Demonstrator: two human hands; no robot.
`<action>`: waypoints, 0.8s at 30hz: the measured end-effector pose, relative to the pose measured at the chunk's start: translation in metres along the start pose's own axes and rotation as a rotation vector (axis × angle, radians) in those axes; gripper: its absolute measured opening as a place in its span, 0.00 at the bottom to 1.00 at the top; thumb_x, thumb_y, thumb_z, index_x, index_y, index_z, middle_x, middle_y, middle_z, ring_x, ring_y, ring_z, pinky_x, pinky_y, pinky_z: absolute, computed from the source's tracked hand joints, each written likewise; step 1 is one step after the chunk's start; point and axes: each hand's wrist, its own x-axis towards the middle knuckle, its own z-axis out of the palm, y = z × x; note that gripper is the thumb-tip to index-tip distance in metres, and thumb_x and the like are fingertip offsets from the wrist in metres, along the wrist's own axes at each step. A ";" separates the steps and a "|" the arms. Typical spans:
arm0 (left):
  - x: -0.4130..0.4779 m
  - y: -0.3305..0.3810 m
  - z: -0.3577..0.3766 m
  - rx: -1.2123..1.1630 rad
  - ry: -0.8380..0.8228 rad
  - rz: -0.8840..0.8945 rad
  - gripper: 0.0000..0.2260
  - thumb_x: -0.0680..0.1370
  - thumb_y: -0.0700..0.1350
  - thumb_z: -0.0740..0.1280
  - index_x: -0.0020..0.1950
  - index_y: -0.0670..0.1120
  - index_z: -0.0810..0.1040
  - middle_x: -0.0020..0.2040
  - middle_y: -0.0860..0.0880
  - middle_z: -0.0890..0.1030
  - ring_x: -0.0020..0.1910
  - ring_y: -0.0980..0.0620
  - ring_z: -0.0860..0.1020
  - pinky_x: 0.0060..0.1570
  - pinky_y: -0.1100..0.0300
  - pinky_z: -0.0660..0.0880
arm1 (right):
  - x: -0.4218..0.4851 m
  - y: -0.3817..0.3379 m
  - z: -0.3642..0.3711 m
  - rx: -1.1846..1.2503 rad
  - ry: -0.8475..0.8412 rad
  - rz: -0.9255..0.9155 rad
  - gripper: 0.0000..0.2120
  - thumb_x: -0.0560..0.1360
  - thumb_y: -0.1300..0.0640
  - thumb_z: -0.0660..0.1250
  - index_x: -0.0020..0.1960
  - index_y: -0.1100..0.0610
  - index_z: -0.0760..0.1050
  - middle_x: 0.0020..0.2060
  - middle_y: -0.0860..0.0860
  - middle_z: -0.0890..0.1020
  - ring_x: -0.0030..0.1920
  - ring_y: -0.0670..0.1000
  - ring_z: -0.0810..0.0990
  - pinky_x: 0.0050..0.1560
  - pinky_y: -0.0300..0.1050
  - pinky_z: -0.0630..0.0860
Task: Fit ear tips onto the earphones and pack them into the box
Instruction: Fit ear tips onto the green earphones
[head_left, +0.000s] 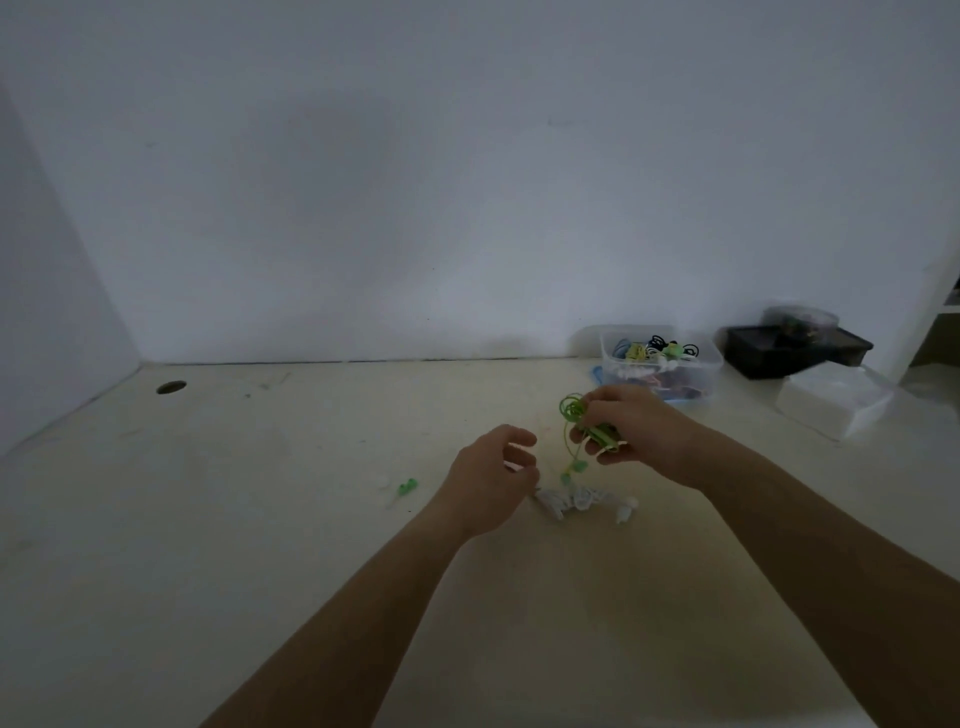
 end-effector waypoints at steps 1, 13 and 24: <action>0.001 0.000 0.001 -0.031 -0.010 -0.004 0.21 0.76 0.43 0.71 0.67 0.50 0.73 0.58 0.51 0.80 0.53 0.53 0.79 0.56 0.56 0.78 | 0.000 -0.002 0.001 0.051 -0.016 -0.002 0.06 0.78 0.63 0.63 0.54 0.60 0.76 0.42 0.57 0.85 0.41 0.53 0.81 0.45 0.49 0.79; -0.009 -0.008 -0.018 -0.814 0.066 -0.127 0.06 0.80 0.34 0.65 0.53 0.40 0.80 0.48 0.40 0.84 0.42 0.49 0.84 0.44 0.59 0.80 | 0.010 -0.018 0.027 0.470 -0.155 -0.026 0.07 0.78 0.68 0.62 0.55 0.63 0.74 0.42 0.60 0.81 0.37 0.58 0.83 0.42 0.51 0.82; -0.008 -0.023 -0.057 -0.811 0.303 -0.100 0.13 0.73 0.34 0.74 0.55 0.38 0.77 0.51 0.38 0.84 0.50 0.41 0.85 0.49 0.55 0.81 | 0.019 -0.015 0.072 0.715 -0.419 0.093 0.16 0.66 0.64 0.58 0.51 0.62 0.76 0.36 0.56 0.74 0.30 0.52 0.71 0.34 0.44 0.73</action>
